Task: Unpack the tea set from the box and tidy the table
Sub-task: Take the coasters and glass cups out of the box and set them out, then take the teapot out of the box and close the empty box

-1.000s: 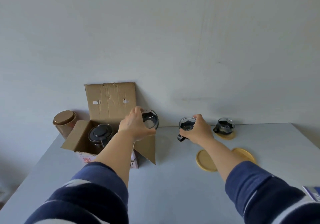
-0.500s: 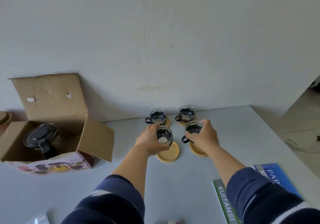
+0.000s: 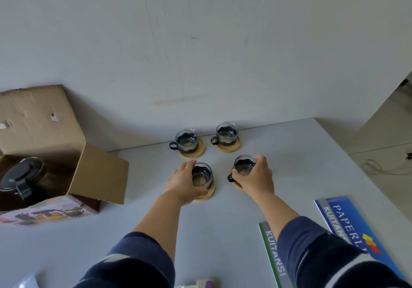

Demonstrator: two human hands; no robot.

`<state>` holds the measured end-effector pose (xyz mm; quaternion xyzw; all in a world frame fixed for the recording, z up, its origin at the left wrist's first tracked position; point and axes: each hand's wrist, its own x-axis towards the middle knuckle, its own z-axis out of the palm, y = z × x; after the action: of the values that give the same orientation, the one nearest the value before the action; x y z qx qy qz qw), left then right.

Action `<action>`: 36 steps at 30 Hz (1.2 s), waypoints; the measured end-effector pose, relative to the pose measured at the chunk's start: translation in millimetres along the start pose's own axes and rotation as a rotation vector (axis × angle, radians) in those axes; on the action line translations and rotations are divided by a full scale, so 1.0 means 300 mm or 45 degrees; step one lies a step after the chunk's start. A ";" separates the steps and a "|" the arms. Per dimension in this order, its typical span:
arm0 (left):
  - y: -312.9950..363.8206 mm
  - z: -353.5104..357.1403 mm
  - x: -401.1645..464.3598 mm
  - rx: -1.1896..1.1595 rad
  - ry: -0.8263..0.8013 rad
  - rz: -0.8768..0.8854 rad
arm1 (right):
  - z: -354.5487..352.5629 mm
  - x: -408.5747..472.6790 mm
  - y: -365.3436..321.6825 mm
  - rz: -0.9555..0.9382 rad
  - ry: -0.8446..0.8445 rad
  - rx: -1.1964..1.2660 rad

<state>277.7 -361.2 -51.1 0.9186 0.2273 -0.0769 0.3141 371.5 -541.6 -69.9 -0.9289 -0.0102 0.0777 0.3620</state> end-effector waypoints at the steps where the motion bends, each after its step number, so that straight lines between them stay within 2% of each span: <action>1: 0.004 0.002 -0.003 0.040 0.005 0.001 | -0.005 -0.001 -0.001 0.005 -0.016 0.011; 4: 0.012 -0.004 -0.018 0.222 0.029 0.017 | -0.030 -0.003 -0.018 0.015 -0.079 0.000; 6: 0.006 -0.028 -0.036 0.254 0.050 -0.003 | -0.053 -0.011 -0.047 -0.034 -0.107 -0.146; 9: -0.011 -0.103 -0.060 0.308 0.145 -0.010 | -0.078 -0.020 -0.124 -0.203 -0.159 -0.363; 14: -0.098 -0.278 -0.133 0.368 0.344 -0.096 | -0.052 -0.067 -0.325 -0.485 -0.311 -0.544; 21: -0.364 -0.522 -0.261 0.351 0.524 -0.275 | 0.139 -0.248 -0.650 -0.768 -0.525 -0.530; 26: -0.607 -0.666 -0.352 0.380 0.590 -0.417 | 0.330 -0.416 -0.884 -0.944 -0.590 -0.308; 31: -0.829 -0.758 -0.402 0.431 0.435 -0.594 | 0.513 -0.565 -1.048 -0.947 -0.766 -0.085; 36: -0.963 -0.747 -0.406 0.284 0.348 -0.621 | 0.707 -0.626 -1.148 -0.739 -0.864 -0.200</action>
<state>34.9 -67.0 4.2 0.8675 0.4716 -0.0501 0.1500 166.6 -159.2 34.0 -0.8342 -0.3943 0.2720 0.2733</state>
